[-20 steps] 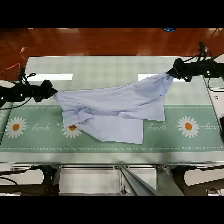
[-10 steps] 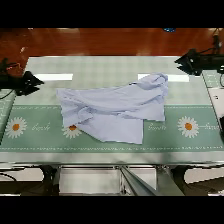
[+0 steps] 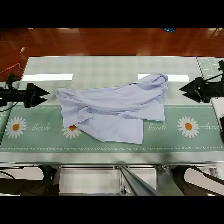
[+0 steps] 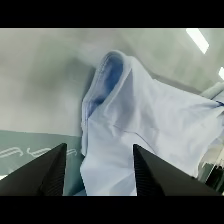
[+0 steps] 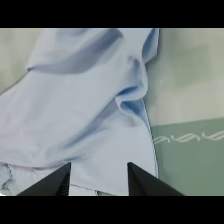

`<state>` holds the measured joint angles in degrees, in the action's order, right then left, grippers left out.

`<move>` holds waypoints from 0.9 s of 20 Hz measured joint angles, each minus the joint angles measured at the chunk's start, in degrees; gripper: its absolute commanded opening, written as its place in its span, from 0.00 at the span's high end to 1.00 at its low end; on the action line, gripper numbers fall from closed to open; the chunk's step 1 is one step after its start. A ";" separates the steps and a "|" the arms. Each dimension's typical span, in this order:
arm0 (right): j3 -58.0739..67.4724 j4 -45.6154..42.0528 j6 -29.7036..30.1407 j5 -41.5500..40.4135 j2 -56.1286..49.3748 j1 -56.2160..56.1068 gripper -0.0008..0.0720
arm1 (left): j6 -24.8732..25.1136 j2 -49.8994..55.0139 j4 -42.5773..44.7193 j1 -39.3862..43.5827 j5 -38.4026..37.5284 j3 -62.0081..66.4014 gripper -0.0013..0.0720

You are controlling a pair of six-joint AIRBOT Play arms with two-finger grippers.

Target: Fold the shirts.

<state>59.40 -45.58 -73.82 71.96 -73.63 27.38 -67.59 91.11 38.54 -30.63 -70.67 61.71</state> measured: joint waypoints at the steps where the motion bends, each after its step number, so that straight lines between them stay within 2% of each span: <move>1: -2.32 0.20 0.48 -0.26 1.55 0.09 0.43 | 0.42 1.05 -0.90 0.79 0.22 -0.28 0.30; 7: -7.67 0.17 1.64 -0.46 5.95 0.22 0.43 | 2.21 4.26 -6.14 3.91 2.14 -0.02 0.30; 16: -8.48 0.22 1.86 -1.55 6.67 0.22 0.43 | 2.58 4.90 -7.50 6.93 3.23 0.24 0.30; 17: -8.50 0.20 1.84 -1.68 6.67 0.22 0.43 | 2.56 5.01 -7.50 7.76 3.41 0.24 0.45; 18: -8.50 0.20 1.81 -1.79 6.67 0.22 0.43 | 2.54 5.11 -7.52 8.66 4.07 0.26 0.85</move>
<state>50.89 -45.39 -72.01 70.17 -66.96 27.59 -65.06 96.23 31.03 -21.98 -66.61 61.98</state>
